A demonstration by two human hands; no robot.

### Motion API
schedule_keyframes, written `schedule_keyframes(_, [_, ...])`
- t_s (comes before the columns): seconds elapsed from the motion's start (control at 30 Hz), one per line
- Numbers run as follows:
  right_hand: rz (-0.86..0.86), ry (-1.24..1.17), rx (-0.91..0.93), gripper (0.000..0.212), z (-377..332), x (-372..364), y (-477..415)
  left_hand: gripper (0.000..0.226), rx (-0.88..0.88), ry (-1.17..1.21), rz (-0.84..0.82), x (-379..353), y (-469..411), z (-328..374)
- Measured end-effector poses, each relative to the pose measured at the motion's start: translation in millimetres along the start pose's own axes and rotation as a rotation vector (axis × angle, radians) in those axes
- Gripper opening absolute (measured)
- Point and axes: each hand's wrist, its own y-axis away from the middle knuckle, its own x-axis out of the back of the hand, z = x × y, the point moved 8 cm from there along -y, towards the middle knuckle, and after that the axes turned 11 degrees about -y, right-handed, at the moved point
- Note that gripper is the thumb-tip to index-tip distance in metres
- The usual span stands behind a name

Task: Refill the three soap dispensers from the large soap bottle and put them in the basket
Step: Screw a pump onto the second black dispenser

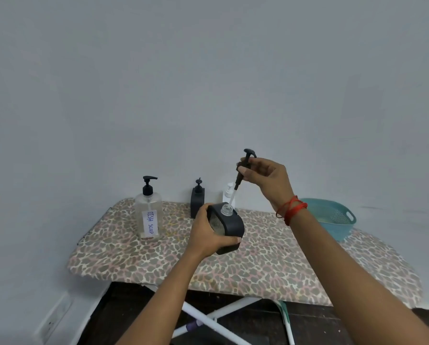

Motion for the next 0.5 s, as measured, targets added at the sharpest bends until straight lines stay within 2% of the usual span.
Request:
schedule_keyframes(0.3, [-0.093, 0.237, 0.018, 0.022, 1.5, -15.1, 31.2, 0.093, -0.052, 0.051, 0.057, 20.7, 14.9, 32.1])
schedule_keyframes(0.4, [-0.114, 0.217, 0.027, 0.026, 0.0, -20.0, 36.6, 0.094, -0.074, 0.057, 0.070, 26.8, 16.4, 41.2])
schedule_keyframes(0.5, [-0.149, 0.184, 0.011, 0.029, 2.3, -28.1, 40.6, 0.084, -0.091, 0.095, 0.087, 33.4, 18.4, 51.7])
